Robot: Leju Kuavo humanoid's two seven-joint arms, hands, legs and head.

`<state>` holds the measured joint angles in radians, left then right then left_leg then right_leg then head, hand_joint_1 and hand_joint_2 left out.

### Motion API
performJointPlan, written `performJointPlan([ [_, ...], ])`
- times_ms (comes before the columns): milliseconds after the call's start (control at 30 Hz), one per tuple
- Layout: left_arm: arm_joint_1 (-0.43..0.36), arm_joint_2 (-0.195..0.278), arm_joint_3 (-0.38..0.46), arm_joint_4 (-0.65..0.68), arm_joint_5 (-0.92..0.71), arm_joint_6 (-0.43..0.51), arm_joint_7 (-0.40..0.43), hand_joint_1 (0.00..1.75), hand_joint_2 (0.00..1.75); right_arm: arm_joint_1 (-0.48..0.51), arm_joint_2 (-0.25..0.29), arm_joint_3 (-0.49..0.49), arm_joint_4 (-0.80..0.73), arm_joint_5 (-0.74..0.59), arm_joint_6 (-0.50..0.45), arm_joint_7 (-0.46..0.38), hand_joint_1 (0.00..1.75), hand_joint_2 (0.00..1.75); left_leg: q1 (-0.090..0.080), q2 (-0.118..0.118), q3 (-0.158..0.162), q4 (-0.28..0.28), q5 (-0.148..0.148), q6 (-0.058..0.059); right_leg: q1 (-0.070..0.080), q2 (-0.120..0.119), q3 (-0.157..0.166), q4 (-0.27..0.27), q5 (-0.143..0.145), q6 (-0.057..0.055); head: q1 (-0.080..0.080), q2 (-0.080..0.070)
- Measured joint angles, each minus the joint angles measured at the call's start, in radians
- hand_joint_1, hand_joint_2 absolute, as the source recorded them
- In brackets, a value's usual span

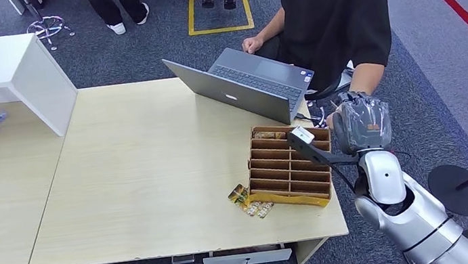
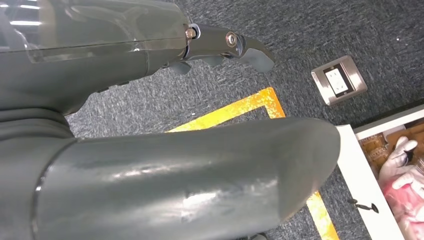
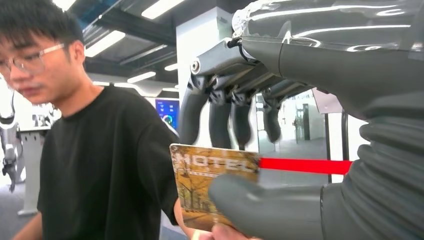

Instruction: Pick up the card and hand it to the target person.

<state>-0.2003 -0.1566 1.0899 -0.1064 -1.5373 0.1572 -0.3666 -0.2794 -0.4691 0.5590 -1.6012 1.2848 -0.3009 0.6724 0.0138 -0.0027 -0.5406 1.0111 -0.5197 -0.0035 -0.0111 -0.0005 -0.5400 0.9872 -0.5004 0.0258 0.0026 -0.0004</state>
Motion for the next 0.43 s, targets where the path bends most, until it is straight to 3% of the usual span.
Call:
performJointPlan([
  [100,0.0,0.0,0.0,0.0,0.0,0.0,0.0,0.0,0.0,0.002,-0.002,0.005,0.01,-0.015,0.017,0.003,0.0,0.0,0.0,0.0,0.0,0.0,0.0,0.0,0.0,0.0,0.0,0.0,0.0,0.0,0.0,0.0],
  [267,0.0,0.0,0.0,0.0,0.0,0.0,0.0,0.0,0.0,0.008,-0.002,0.012,0.026,-0.036,-0.005,0.009,0.0,0.0,0.0,0.0,0.0,0.0,0.0,0.0,0.0,0.0,0.0,0.0,0.0,0.0,0.0,0.0],
  [433,0.001,0.0,0.0,0.0,0.0,0.004,-0.001,0.0,0.0,0.024,0.0,0.011,0.029,-0.061,-0.101,0.012,0.0,0.0,0.0,0.0,0.0,0.0,0.0,0.0,0.0,0.0,0.0,0.0,0.0,0.0,0.0,0.0],
])
